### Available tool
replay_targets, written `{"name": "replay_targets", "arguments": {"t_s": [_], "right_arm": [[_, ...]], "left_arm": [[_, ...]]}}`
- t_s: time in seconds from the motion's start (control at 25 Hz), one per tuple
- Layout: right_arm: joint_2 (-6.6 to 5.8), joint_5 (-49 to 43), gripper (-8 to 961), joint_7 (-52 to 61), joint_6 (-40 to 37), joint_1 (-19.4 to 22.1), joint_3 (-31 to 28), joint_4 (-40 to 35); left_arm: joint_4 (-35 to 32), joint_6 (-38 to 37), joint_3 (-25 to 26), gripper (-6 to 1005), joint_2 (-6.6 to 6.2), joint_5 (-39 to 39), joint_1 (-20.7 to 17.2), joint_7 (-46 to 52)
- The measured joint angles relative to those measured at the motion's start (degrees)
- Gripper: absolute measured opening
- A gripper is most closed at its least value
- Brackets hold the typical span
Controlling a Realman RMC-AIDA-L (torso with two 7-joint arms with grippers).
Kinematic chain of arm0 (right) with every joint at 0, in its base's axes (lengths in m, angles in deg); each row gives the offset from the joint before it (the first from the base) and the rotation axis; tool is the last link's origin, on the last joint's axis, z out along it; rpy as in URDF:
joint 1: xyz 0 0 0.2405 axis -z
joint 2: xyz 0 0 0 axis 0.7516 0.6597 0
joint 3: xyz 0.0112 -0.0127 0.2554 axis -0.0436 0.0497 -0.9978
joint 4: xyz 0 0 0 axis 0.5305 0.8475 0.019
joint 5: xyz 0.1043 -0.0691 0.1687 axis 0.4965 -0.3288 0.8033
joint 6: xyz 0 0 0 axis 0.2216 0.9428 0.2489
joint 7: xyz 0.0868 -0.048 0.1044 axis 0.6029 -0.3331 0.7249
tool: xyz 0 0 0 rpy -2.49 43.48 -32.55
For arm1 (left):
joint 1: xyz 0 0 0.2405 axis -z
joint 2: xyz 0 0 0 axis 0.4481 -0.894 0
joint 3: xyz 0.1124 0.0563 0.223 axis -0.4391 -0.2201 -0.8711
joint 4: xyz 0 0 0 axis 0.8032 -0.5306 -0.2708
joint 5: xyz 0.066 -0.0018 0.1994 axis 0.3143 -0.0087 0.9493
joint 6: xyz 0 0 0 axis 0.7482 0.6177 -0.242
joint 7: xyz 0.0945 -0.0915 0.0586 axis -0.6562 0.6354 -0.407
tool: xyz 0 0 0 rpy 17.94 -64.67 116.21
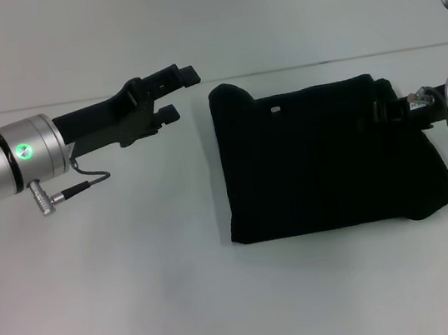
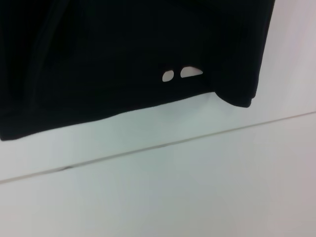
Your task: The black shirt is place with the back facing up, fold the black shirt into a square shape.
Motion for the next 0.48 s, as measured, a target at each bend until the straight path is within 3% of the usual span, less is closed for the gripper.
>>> {"name": "replay_targets", "arguments": {"t_s": [0.28,0.48], "right_arm": [[-0.16,-3.2,58,2.1,-0.7,-0.3,0.9,-3.7],[0.89,-9.4,58,6.7,-2.3,-0.6,5.7,-11.4]], "left_arm": [[0.0,0.1,0.0,892,-0.06,-0.2,0.0,0.0],[0.0,0.2,0.0,892,-0.13,-0.7,0.1,0.0]]}}
